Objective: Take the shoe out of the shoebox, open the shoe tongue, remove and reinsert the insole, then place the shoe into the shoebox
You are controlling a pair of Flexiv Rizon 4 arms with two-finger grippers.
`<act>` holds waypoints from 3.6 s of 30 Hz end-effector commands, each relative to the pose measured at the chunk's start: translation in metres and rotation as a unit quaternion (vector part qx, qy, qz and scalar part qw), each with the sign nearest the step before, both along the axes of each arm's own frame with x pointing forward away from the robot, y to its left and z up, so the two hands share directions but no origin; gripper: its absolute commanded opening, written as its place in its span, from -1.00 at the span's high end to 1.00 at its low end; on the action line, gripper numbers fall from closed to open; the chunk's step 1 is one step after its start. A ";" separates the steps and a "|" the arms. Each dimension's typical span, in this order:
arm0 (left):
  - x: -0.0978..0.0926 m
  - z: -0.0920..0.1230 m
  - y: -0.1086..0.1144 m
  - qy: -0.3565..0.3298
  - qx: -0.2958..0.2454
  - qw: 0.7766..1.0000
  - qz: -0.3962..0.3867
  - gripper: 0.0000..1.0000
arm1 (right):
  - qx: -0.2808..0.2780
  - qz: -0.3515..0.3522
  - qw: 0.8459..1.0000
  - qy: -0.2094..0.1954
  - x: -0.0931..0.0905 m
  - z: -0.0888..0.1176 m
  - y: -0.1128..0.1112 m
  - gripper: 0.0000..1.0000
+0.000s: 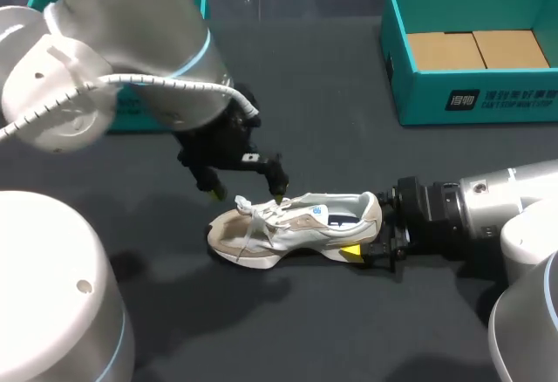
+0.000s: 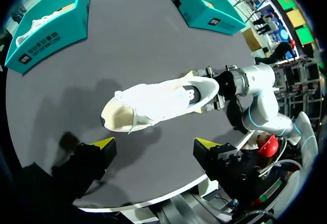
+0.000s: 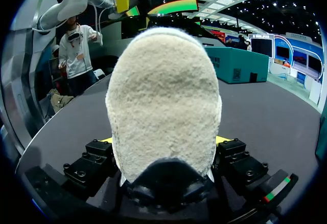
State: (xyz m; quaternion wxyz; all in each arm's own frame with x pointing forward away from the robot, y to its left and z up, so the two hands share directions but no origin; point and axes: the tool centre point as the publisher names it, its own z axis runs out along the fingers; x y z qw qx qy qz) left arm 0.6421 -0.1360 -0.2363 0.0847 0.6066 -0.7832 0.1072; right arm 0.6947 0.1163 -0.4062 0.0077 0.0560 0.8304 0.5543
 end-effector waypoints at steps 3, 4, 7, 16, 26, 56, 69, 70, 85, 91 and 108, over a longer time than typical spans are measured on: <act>0.009 -0.013 -0.031 0.002 0.039 0.999 0.016 -1.00 | -0.002 0.000 1.000 0.000 0.000 0.001 0.001 1.00; 0.011 -0.016 -0.035 0.002 0.040 0.999 0.017 -1.00 | -0.002 0.000 1.000 0.000 0.000 0.001 0.001 1.00; 0.016 -0.026 -0.046 0.010 0.051 0.998 0.031 -1.00 | -0.002 0.000 1.000 0.000 0.000 0.001 0.001 1.00; 0.023 -0.047 -0.068 0.024 0.092 0.994 0.055 -1.00 | -0.002 0.000 1.000 0.000 0.000 0.001 0.001 1.00; 0.031 -0.051 -0.078 0.039 0.111 0.989 0.088 -1.00 | -0.002 0.000 1.000 0.000 0.000 0.001 0.001 1.00; 0.044 -0.075 -0.102 0.070 0.231 0.965 0.106 -1.00 | -0.002 0.000 1.000 0.000 0.000 0.001 0.001 1.00; 0.038 -0.103 -0.095 0.077 0.270 0.954 0.104 -1.00 | -0.002 0.000 1.000 0.000 0.000 0.001 0.001 1.00; 0.037 -0.104 -0.094 0.077 0.273 0.953 0.104 -1.00 | -0.002 0.000 1.000 0.000 0.000 0.001 0.001 1.00; 0.034 -0.106 -0.069 0.096 0.302 0.942 0.113 -0.93 | -0.002 0.000 1.000 0.000 0.000 0.001 0.001 1.00; 0.033 -0.096 -0.063 0.100 0.301 0.941 0.115 -0.48 | -0.002 0.000 1.000 0.000 0.000 0.001 0.001 1.00; 0.038 -0.081 -0.063 0.117 0.294 0.945 0.079 0.11 | -0.002 0.000 1.000 0.000 0.000 0.001 0.001 1.00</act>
